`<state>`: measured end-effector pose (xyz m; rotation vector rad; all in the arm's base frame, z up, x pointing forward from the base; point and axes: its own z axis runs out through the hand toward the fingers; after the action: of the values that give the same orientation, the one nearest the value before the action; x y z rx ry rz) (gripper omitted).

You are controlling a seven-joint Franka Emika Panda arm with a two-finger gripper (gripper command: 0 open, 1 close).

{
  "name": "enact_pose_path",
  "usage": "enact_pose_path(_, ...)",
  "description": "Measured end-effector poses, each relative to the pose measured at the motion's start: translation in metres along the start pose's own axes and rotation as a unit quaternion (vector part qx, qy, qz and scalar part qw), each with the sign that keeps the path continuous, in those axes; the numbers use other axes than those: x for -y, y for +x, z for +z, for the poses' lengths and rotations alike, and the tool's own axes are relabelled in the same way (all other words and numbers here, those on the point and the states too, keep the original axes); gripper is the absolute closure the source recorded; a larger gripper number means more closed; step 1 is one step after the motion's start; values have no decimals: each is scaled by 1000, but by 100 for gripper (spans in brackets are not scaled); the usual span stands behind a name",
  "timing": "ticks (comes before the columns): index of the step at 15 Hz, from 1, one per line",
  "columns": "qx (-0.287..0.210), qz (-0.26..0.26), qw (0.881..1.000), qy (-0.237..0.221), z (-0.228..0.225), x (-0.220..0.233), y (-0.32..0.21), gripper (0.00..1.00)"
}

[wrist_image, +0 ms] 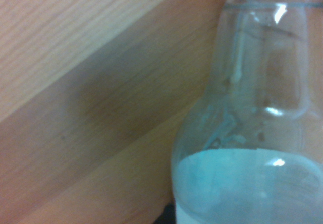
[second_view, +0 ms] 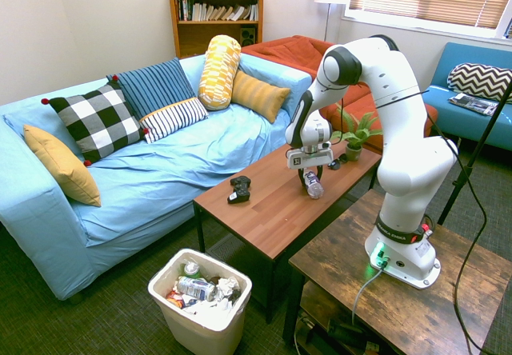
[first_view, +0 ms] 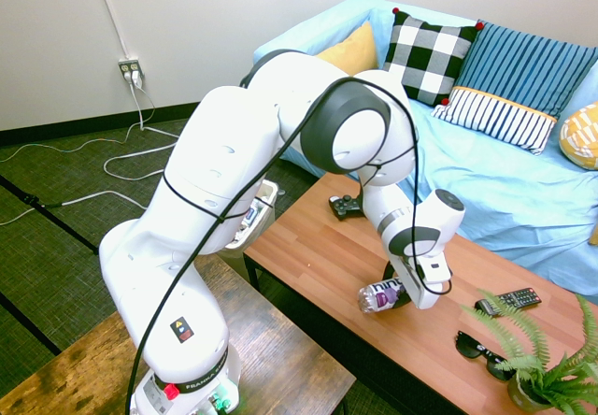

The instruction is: Throw the bottle in the trash bin

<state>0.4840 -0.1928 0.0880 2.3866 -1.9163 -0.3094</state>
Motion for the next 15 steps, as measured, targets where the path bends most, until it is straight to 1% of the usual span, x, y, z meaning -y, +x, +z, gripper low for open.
enact_pose_path(3, 2, -22, 999, 25, -29, -1, -14, 100)
enact_pose_path(5, -3, -45, 998, 50, -66, -1, -43, 100)
enact_pose_path(7, -8, -73, 994, 79, -110, 4, -86, 100)
enact_pose_path(9, -13, -94, 990, 102, -152, 10, -136, 100)
enact_pose_path(12, -39, -124, 984, 118, -204, 8, -241, 100)
enact_pose_path(14, -55, -146, 980, 125, -221, 4, -317, 100)
enact_pose_path(15, -62, -156, 978, 126, -222, 5, -354, 100)
